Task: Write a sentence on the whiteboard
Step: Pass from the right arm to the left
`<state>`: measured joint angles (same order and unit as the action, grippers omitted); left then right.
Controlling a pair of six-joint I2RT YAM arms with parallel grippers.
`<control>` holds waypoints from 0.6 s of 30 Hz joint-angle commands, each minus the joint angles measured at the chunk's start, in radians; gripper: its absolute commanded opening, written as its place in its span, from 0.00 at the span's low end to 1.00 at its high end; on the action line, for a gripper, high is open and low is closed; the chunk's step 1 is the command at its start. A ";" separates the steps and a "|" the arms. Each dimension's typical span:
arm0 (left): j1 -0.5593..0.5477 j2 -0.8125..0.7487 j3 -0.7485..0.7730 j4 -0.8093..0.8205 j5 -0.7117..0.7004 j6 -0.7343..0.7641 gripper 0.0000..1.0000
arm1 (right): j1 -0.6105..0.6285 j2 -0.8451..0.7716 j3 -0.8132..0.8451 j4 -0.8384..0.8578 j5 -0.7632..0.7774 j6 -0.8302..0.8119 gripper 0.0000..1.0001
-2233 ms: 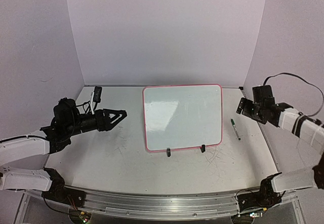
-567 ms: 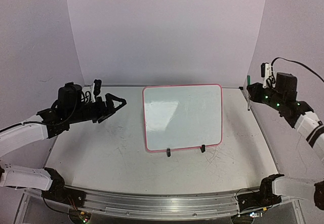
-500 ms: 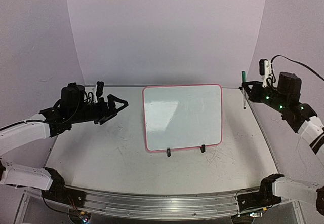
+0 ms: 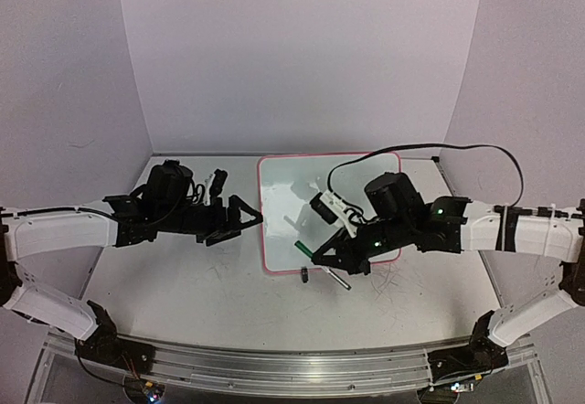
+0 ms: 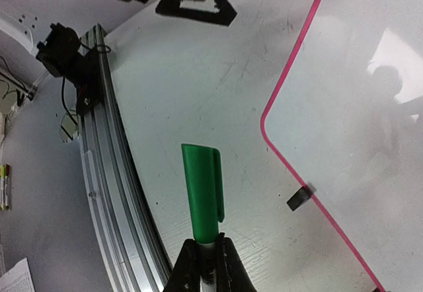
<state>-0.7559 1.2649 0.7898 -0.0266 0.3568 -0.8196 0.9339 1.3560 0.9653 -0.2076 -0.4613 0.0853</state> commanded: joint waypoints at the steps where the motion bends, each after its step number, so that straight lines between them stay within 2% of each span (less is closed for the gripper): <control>1: -0.009 0.044 0.057 -0.008 0.072 0.039 0.94 | 0.018 0.010 0.054 0.007 -0.037 -0.112 0.00; 9: -0.066 0.131 0.142 0.018 0.229 0.111 0.87 | 0.029 0.071 0.088 0.007 -0.069 -0.147 0.00; 15: -0.110 0.176 0.171 0.074 0.330 0.108 0.62 | 0.045 0.112 0.120 0.019 -0.039 -0.147 0.00; 17: -0.115 0.177 0.171 0.082 0.349 0.111 0.59 | 0.047 0.121 0.126 0.019 -0.029 -0.147 0.00; 18: -0.117 0.175 0.168 0.084 0.352 0.111 0.60 | 0.047 0.124 0.128 0.019 -0.025 -0.146 0.00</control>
<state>-0.8618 1.4357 0.9171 0.0072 0.6350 -0.7283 0.9730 1.4655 1.0415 -0.2236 -0.5081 -0.0403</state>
